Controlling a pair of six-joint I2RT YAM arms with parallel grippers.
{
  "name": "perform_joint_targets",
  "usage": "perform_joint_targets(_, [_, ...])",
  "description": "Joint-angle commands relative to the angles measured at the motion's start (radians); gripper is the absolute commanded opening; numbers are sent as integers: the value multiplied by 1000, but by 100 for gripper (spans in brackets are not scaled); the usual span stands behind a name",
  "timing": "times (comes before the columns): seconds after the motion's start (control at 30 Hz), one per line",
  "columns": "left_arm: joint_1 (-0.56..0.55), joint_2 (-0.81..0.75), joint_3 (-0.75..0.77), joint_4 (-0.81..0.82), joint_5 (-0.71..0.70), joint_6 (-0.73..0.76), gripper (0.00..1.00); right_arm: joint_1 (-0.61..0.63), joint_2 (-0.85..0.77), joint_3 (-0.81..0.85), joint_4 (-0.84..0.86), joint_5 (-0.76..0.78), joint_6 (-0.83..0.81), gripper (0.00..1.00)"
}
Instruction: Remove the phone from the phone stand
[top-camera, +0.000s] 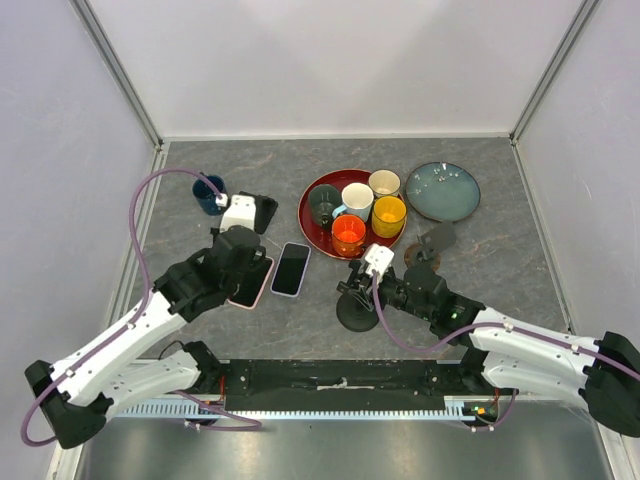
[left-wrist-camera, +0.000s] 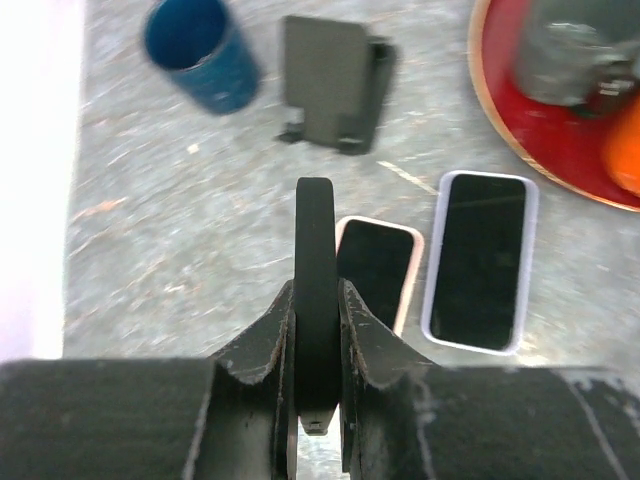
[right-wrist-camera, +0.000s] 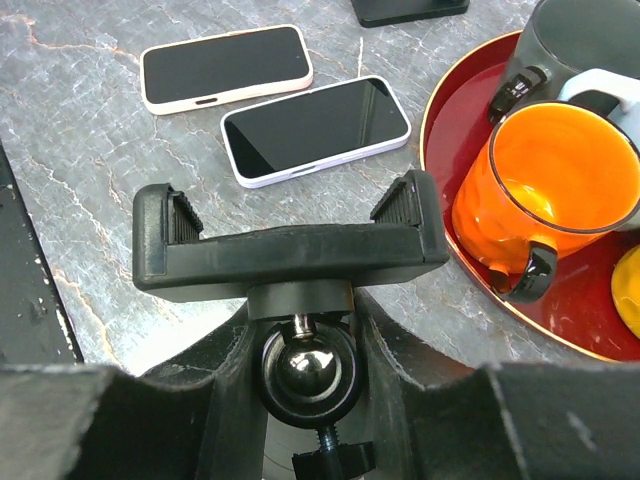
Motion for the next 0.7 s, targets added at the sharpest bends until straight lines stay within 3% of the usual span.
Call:
perform_joint_targets(0.0, [117, 57, 58, -67, -158, -77, 2, -1, -24, -8, 24, 45, 20, 0])
perform_joint_targets(0.3, [385, 283, 65, -28, -105, 24, 2, 1, -68, -37, 44, 56, 20, 0])
perform_joint_targets(0.67, [502, 623, 136, -18, -104, 56, 4, -1, -97, -61, 67, 56, 50, 0])
